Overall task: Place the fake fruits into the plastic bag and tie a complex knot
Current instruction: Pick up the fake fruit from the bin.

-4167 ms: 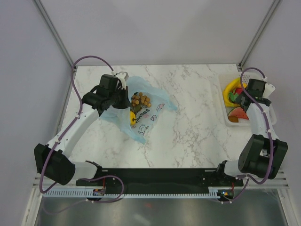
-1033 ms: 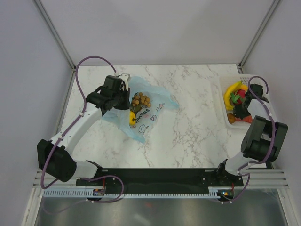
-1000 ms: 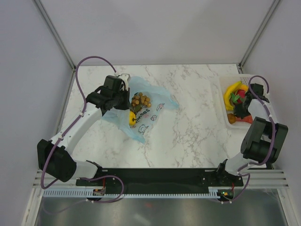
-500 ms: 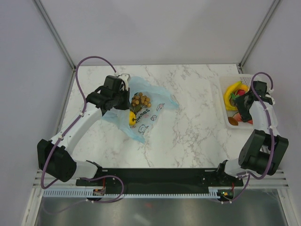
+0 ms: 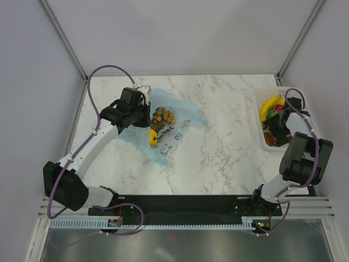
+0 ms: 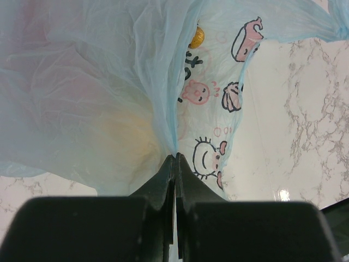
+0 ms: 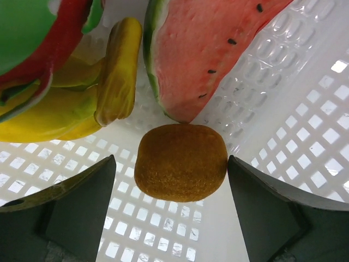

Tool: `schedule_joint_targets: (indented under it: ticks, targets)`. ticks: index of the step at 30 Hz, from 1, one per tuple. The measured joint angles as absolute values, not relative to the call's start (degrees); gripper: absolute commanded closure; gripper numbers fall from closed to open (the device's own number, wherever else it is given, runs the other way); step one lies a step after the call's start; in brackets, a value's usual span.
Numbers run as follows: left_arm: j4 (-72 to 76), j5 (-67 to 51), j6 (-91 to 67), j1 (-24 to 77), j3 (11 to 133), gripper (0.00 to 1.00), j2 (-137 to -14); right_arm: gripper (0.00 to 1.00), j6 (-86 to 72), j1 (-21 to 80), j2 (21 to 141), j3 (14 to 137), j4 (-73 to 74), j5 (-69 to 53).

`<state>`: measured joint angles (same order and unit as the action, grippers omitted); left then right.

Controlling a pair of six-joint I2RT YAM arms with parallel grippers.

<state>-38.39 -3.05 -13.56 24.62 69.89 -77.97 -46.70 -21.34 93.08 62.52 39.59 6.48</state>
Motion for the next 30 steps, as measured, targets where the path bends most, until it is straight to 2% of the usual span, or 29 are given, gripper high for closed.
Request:
schedule_joint_targets:
  ticks: [6, 12, 15, 16, 18, 20, 21, 22, 25, 30]
  targets:
    - [-38.41, -2.96, -13.56, 24.62, 69.89, 0.98, -77.97, 0.08, -46.72, -21.26, 94.83, 62.5, 38.96, 5.67]
    - [-38.41, -2.74, -13.54, 24.62, 69.89, 0.98, -77.97, 0.11, -46.89, -21.3, 97.54, 62.26, 37.58, 4.64]
    - [-38.39, -2.42, -13.54, 24.62, 69.89, 0.98, -77.97, 0.19, -46.87, -21.37, 97.56, 62.22, 37.39, 3.77]
    - [-38.41, -2.33, -13.54, 24.62, 69.89, 0.98, -77.97, 0.28, -46.92, -21.37, 97.56, 62.17, 37.19, 3.42]
    - [-38.41, -2.04, -13.54, 24.62, 69.89, 0.98, -77.97, 0.35, -46.94, -21.37, 97.34, 62.0, 36.99, 3.2]
    - [-38.41, -1.98, -13.54, 24.62, 69.89, 0.98, -77.97, 0.47, -47.05, -21.37, 96.75, 61.73, 36.91, 3.01]
    - [-38.41, -1.96, -13.54, 24.62, 69.89, 0.98, -77.97, 0.49, -47.16, -21.37, 96.38, 61.65, 36.91, 2.94]
    - [-38.41, -1.93, -13.54, 24.62, 69.89, 0.98, -77.97, 0.56, -47.16, -21.37, 95.9, 61.6, 36.95, 2.81]
    - [-38.39, -1.93, -13.54, 24.62, 69.89, 0.98, -77.97, 0.61, -47.16, -21.37, 93.82, 61.58, 36.97, 2.83]
    - [-38.39, -1.78, -13.54, 24.62, 69.89, 0.98, -77.97, 0.62, -47.05, -21.32, 88.68, 61.91, 37.54, 3.57]
